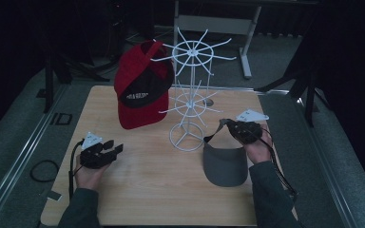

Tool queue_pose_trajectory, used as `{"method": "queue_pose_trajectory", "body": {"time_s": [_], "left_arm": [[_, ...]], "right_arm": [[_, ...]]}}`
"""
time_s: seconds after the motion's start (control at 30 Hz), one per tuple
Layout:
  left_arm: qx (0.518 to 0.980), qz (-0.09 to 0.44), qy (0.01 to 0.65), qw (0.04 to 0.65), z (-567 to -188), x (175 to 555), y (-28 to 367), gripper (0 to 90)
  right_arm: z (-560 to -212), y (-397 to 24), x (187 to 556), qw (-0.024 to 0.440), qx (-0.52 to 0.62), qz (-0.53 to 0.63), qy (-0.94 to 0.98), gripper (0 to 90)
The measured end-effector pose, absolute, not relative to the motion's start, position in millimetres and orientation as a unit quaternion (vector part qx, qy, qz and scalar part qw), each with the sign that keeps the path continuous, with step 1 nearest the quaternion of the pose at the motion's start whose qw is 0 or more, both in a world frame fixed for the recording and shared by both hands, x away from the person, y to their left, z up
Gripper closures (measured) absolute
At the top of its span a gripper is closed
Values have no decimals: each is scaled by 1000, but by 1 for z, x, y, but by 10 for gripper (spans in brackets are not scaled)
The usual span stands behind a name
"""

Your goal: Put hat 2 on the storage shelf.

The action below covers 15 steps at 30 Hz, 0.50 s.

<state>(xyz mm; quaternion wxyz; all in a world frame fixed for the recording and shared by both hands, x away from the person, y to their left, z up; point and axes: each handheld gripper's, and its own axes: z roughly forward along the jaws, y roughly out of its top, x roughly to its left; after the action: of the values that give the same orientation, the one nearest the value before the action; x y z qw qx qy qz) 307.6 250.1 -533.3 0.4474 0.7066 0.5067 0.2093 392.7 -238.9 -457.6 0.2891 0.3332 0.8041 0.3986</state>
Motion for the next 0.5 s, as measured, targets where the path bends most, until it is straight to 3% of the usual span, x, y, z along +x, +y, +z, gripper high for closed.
{"method": "queue_pose_trajectory", "body": {"time_s": [0.5], "left_arm": [[707,207,509,445,-537,308,250,521]], "right_arm": [[-426,-249,374,287,322,467,772,884]]}}
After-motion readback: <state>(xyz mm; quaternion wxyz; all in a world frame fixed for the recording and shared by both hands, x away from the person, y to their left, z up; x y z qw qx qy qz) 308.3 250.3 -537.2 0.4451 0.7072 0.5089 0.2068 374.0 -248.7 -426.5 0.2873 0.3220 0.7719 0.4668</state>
